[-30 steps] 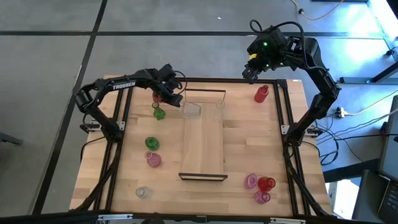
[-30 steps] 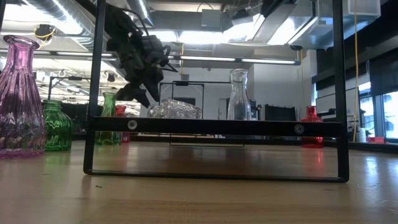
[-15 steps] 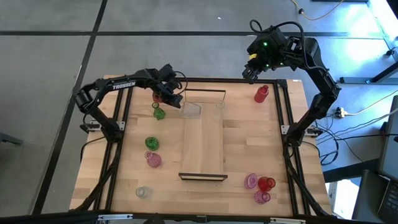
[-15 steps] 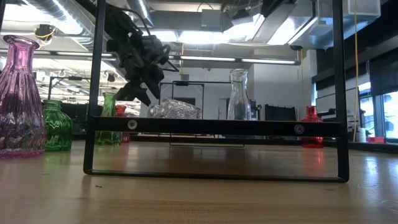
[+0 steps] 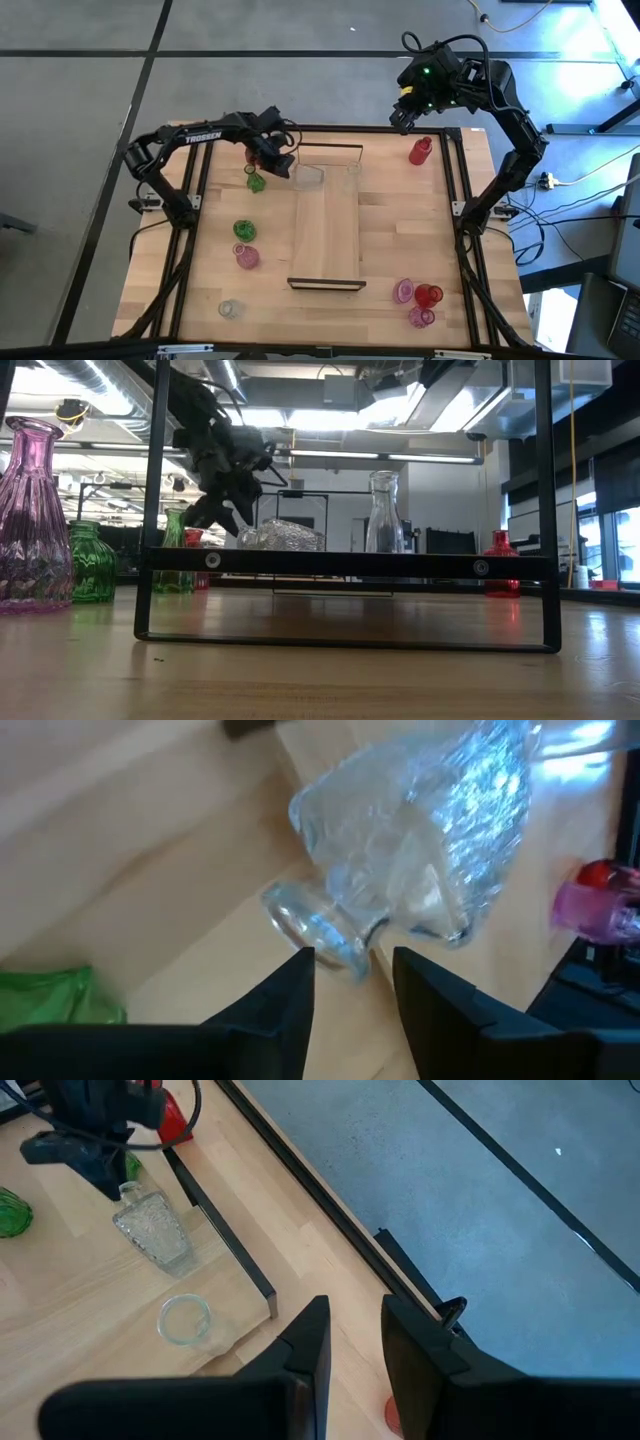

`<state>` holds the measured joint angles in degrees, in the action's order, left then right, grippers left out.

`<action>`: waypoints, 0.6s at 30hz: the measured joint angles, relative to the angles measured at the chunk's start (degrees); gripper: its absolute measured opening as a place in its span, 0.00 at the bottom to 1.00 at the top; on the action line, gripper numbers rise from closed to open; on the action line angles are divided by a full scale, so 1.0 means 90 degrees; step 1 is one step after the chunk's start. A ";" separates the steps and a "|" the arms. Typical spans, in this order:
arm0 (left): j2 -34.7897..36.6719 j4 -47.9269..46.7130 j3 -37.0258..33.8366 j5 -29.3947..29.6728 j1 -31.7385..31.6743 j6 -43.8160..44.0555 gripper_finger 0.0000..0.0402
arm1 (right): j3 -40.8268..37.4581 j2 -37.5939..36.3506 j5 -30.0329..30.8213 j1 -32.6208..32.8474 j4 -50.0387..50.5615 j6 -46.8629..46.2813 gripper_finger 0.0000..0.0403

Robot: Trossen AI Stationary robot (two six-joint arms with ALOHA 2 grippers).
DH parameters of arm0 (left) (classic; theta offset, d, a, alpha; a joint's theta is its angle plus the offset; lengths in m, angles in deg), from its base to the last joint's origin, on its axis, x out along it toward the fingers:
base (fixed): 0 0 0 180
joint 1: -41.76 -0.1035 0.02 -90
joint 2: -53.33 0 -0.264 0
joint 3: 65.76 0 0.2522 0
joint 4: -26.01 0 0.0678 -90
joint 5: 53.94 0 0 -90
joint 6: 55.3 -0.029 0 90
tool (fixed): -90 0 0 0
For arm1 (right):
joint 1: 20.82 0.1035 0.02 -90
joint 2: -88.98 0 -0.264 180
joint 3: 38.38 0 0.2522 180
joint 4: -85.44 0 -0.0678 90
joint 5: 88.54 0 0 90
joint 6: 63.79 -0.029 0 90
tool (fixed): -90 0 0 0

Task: Sort vases onto shelf
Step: Put the top transparent vase aligned with the other transparent vase on the shelf

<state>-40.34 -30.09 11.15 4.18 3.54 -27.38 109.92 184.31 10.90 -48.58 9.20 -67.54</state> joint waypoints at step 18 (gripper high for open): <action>-0.0315 0.0493 0.0000 0.0345 0.0169 0.0011 0.27 | 0.0000 0.0000 -0.0005 -0.0001 0.0002 0.0000 0.19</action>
<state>-43.17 -25.65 11.15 7.29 5.06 -27.28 109.92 184.31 10.85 -48.60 9.22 -67.54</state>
